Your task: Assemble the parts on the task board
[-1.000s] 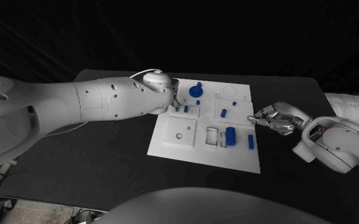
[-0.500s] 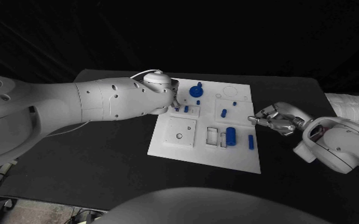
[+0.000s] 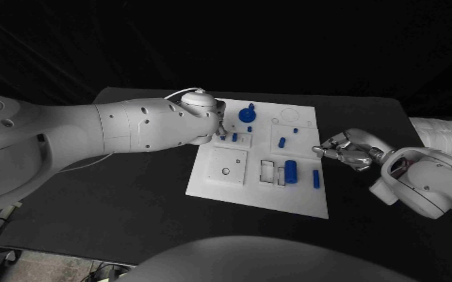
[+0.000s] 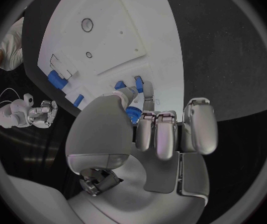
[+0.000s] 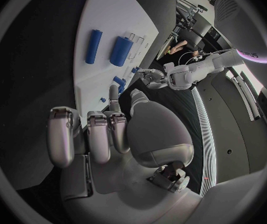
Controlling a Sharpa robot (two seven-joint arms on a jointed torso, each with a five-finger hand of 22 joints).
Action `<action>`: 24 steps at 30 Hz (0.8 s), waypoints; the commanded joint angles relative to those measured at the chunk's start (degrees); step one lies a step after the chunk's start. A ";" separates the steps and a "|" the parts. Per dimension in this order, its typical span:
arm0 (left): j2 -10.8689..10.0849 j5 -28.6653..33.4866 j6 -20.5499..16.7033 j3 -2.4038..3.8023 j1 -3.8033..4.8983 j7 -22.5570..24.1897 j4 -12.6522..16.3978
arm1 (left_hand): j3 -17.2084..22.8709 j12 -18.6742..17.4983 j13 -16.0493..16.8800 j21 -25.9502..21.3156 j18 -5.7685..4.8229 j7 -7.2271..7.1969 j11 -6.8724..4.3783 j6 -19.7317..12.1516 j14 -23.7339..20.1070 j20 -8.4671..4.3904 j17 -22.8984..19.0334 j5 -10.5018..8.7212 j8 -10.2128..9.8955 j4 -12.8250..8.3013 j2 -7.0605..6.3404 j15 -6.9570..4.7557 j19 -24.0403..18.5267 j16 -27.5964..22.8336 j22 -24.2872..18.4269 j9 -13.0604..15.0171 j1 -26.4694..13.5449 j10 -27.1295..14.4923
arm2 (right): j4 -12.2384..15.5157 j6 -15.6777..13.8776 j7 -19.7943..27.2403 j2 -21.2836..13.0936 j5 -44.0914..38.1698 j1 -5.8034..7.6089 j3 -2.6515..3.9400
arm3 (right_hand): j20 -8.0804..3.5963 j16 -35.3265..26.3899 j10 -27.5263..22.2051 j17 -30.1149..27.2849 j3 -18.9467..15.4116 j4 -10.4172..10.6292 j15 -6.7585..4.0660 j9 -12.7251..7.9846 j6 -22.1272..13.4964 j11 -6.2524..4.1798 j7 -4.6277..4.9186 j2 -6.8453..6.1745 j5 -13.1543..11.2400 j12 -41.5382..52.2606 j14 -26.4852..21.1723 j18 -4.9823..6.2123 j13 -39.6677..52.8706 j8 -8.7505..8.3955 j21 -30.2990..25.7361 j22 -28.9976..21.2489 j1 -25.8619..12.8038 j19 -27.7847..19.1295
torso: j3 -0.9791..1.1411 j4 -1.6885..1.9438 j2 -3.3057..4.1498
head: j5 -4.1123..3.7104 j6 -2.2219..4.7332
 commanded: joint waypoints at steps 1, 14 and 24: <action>0.18 -0.07 1.78 -0.08 -0.33 -4.24 -0.04 | 0.41 -0.51 12.42 -0.37 0.49 -0.21 -0.48 -0.08 5.93 -0.30 15.08 0.38 0.27 -0.12 -0.08 -0.32 0.78 0.15 11.37 0.02 0.15 4.22 | 0.07 0.26 0.49 -0.01 -0.47 -0.05 -0.01 | 0.12 0.20 6.07 15.09 -0.32 0.08 0.30 -0.04 -0.27 0.52 0.11 0.00 0.37 0.22 6.08 0.67 15.08 -0.32 -0.22 11.93 0.42 -0.33 | 0.00 0.00 0.01 | 0.00 -0.01; 0.41 -0.03 2.27 -0.09 -0.66 -3.99 -0.33 | 0.45 -0.61 12.33 -0.44 0.50 -0.16 -0.45 -0.17 5.93 -0.30 15.08 0.36 0.23 -0.12 -0.13 -0.30 0.75 0.15 11.35 0.00 0.12 4.16 | 0.07 0.35 0.42 -0.01 -0.47 -0.05 -0.01 | 0.13 0.20 6.07 15.09 -0.38 0.08 0.31 -0.03 -0.20 0.53 0.12 -0.03 0.40 0.22 6.08 0.67 15.08 -0.34 -0.22 11.93 0.50 -0.32 | -0.01 0.01 0.02 | 0.10 -0.01; 0.68 0.12 2.63 -0.09 -0.77 -3.57 -0.45 | 0.33 -0.73 12.23 -0.58 0.51 -0.01 -0.33 -0.38 5.93 -0.24 15.08 -0.29 0.11 0.07 -0.41 -0.22 0.71 0.15 11.33 -0.04 -0.30 4.09 | -0.02 0.49 0.37 0.11 -0.47 -0.05 -0.01 | 0.14 0.20 6.07 15.09 -0.38 0.06 0.32 -0.03 -0.18 0.53 0.11 -0.03 0.42 0.22 6.08 0.67 15.08 -0.34 -0.24 11.92 0.56 -0.33 | -0.01 -0.01 -0.01 | 0.18 -0.01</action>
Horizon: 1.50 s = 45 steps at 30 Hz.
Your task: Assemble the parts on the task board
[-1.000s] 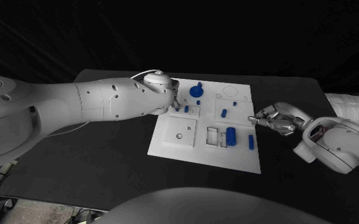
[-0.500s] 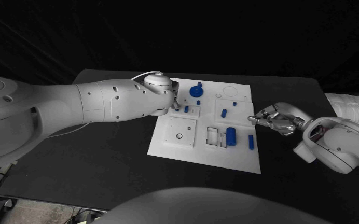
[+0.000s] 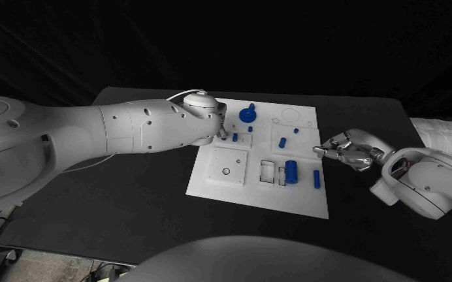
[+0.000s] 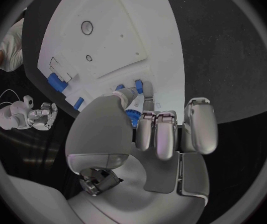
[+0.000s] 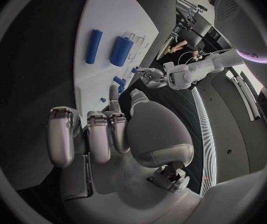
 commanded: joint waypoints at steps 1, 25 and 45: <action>0.21 0.18 1.76 -0.11 -0.30 -3.53 -0.01 | 0.04 -0.39 12.22 -0.40 0.51 0.04 -0.27 -0.46 5.93 -0.20 15.09 -1.01 0.15 0.45 -0.12 -0.16 0.69 0.14 11.28 -0.10 -0.31 4.09 | 0.01 0.49 0.37 0.08 -0.47 -0.05 -0.01 | 0.14 0.20 5.87 15.10 -0.38 0.06 0.32 -0.03 -0.18 0.32 0.11 -0.03 0.19 0.22 6.08 0.67 15.08 -0.34 -0.24 11.92 0.56 -0.33 | 0.00 -0.03 -0.04 | 0.04 -0.01; 1.16 1.33 2.77 -0.11 -0.49 -3.50 -1.69 | -8.44 -0.57 12.02 -1.33 0.62 1.50 0.97 -3.13 5.93 0.64 15.09 -6.73 -1.85 1.60 3.06 0.82 0.51 0.14 11.18 -1.43 -10.98 3.94 | -0.13 0.81 0.32 0.15 -0.47 -0.05 -0.01 | 0.16 0.20 5.87 15.10 -0.35 0.16 0.34 -0.04 -0.14 0.34 0.13 0.26 0.62 0.22 6.08 0.68 15.08 -0.47 -0.29 11.91 0.76 -0.36 | 0.00 -0.06 0.00 | -0.19 -0.01; -1.99 0.64 1.20 0.49 -0.20 -2.65 1.48 | -13.08 -0.04 12.47 -1.75 0.70 2.71 1.58 -9.21 5.93 1.30 15.09 -8.92 -2.02 1.62 1.01 1.38 0.49 0.14 11.11 -0.65 -11.54 4.18 | -0.14 1.09 0.22 -0.06 -0.47 -0.07 -0.01 | 0.20 0.20 5.87 15.10 -0.45 0.19 0.37 -0.06 -0.06 0.35 0.13 0.46 2.01 0.22 6.08 0.68 15.08 -0.76 -0.32 11.92 1.19 -0.33 | 0.01 -0.01 -0.05 | -0.41 -0.01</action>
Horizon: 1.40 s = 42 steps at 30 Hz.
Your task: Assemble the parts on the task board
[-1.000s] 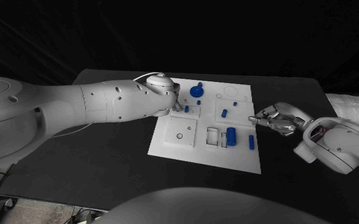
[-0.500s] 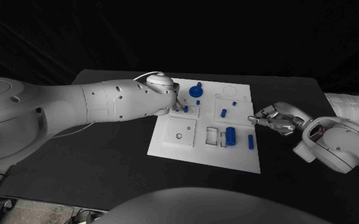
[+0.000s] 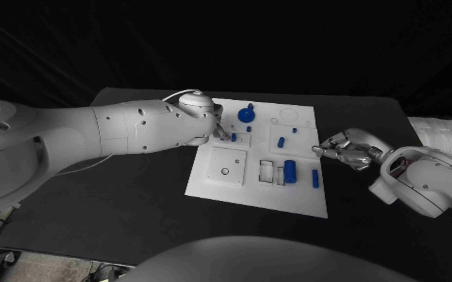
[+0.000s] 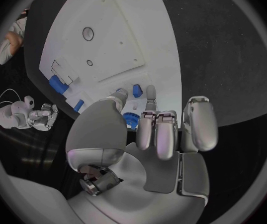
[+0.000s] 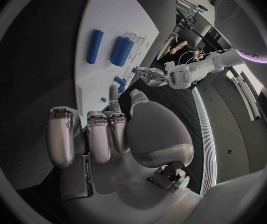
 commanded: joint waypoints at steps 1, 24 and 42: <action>-0.94 -0.01 -1.40 0.14 0.09 -2.29 1.03 | -0.77 0.44 12.50 -0.18 0.70 -0.40 0.31 -0.34 6.13 0.46 15.06 -0.98 1.14 0.05 -0.69 0.33 0.51 0.15 11.14 1.03 0.26 4.19 | -0.01 0.98 0.23 0.02 -0.46 -0.06 -0.01 | 0.20 0.20 5.87 15.07 -0.29 0.02 0.36 -0.07 -0.06 0.35 0.13 0.00 0.50 0.22 6.08 0.68 15.08 -0.33 -0.32 11.94 0.79 -0.32 | 0.00 -0.04 0.00 | 0.06 -0.01; -3.76 3.81 -20.31 0.36 5.38 20.68 3.80 | 12.85 -51.56 -27.00 -6.14 1.43 5.61 8.46 -10.01 -15.31 4.78 -6.49 -3.52 -1.09 -1.02 -6.12 7.16 -5.45 -27.29 9.16 -5.75 17.39 -44.47 | 0.21 0.29 1.16 -0.28 -0.42 -0.12 -0.01 | 0.19 0.20 5.87 15.07 -0.37 0.02 0.33 -0.07 0.03 0.32 0.11 -0.01 2.69 0.22 6.08 0.65 15.08 -0.76 -0.25 12.00 1.67 -0.17 | -0.04 -0.12 0.10 | -0.76 -0.01; 5.02 -22.66 -19.68 -0.28 1.81 40.95 -7.40 | 4.09 -69.19 -56.74 2.53 0.38 -2.22 1.04 -0.20 -1.70 0.24 -9.85 1.25 -5.50 -1.92 -6.39 0.08 1.24 -19.23 11.53 -22.73 29.62 -40.00 | 0.75 -0.84 2.46 -0.58 -0.43 -0.12 0.00 | 0.19 0.20 5.87 15.07 -0.42 0.11 0.33 -0.07 0.05 0.33 0.13 -0.01 2.75 0.22 6.08 0.66 15.08 -0.78 -0.27 11.99 1.60 -0.20 | -0.01 -0.17 0.22 | -1.47 -0.01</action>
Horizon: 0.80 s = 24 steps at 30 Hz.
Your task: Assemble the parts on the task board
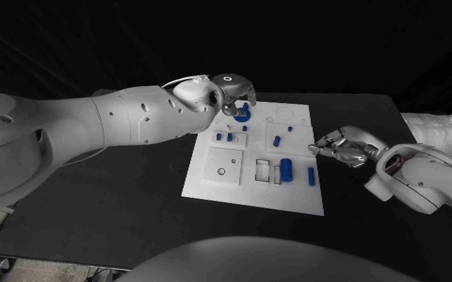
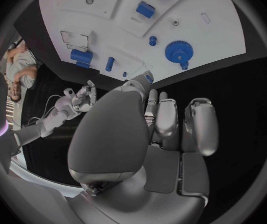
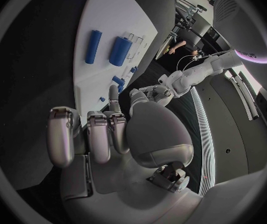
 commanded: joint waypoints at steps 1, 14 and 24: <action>1.42 -8.93 1.85 0.12 -0.83 5.15 -1.69 | -0.61 0.17 -0.89 0.00 -0.50 -0.13 -0.10 0.88 -0.11 -0.46 -0.58 -0.12 0.36 0.16 -0.23 -0.12 1.17 0.28 11.57 -0.62 -0.16 1.20 | 0.09 -0.27 1.19 0.04 -0.43 -0.05 0.00 | 0.19 0.20 5.87 15.09 -0.26 -0.05 0.33 -0.07 0.05 0.33 0.13 -0.07 0.38 0.21 6.08 0.66 14.99 -0.34 -0.27 11.96 0.46 -0.20 | 0.00 -0.07 0.06 | -0.05 -0.01; 4.13 -10.16 6.50 0.37 -2.58 4.07 -4.55 | -0.06 -0.25 -4.25 -0.69 -0.39 0.50 0.54 3.17 -0.88 -0.06 -3.27 0.79 0.49 0.61 -0.56 0.44 0.95 0.09 11.44 -3.16 0.55 6.92 | -0.30 -0.52 1.84 0.26 -0.41 -0.23 0.00 | 0.19 0.20 5.87 15.09 -0.34 0.03 0.33 -0.08 0.03 0.34 0.15 -0.10 0.45 0.21 6.08 0.65 14.99 -0.39 -0.25 11.98 0.38 -0.17 | 0.02 0.00 -0.14 | -0.30 -0.01; 4.69 -10.69 6.76 0.72 -3.27 2.16 -5.34 | -0.22 -0.10 -5.01 -2.27 -0.08 0.46 0.69 4.19 -2.25 0.16 -5.98 -0.22 0.81 1.18 -1.08 0.73 0.17 -1.06 11.03 -3.95 -0.33 9.75 | -0.38 -0.54 1.99 0.31 -0.41 -0.38 0.00 | 0.19 0.20 5.87 15.09 -0.34 0.03 0.33 -0.08 0.03 0.34 0.15 -0.10 0.45 0.21 6.08 0.65 14.99 -0.39 -0.25 11.98 0.38 -0.17 | 0.00 0.03 -0.11 | -0.28 -0.01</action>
